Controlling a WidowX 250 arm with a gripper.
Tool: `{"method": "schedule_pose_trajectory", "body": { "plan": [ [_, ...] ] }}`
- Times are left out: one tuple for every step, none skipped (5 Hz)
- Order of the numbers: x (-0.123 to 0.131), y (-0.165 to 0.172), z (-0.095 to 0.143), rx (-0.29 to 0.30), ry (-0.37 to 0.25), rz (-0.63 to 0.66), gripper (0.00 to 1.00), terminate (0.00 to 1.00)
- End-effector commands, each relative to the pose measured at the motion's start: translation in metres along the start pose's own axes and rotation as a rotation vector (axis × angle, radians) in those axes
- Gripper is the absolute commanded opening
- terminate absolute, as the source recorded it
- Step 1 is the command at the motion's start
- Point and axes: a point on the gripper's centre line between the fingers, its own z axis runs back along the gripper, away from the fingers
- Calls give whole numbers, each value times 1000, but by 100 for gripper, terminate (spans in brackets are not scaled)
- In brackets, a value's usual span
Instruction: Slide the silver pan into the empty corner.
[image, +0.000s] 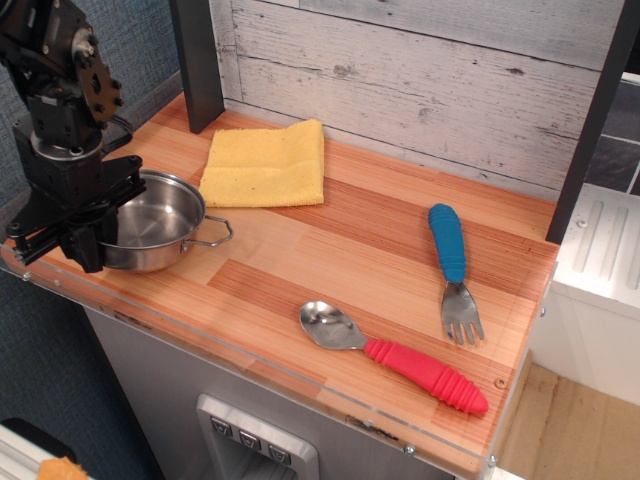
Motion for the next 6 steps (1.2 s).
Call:
{"method": "schedule_pose_trajectory", "body": {
  "plan": [
    [-1, -4, -3, -28, -21, 4, 0, 0],
    [0, -2, -9, -5, -18, 13, 0, 0],
    [-1, 1, -5, 15, -23, 9, 100, 0],
    [0, 5, -3, 21, -20, 21, 100, 0],
    [-1, 7, 3, 26, -15, 16, 100, 0],
    [-2, 9, 12, 30, -13, 28, 100, 0]
  ]
}}
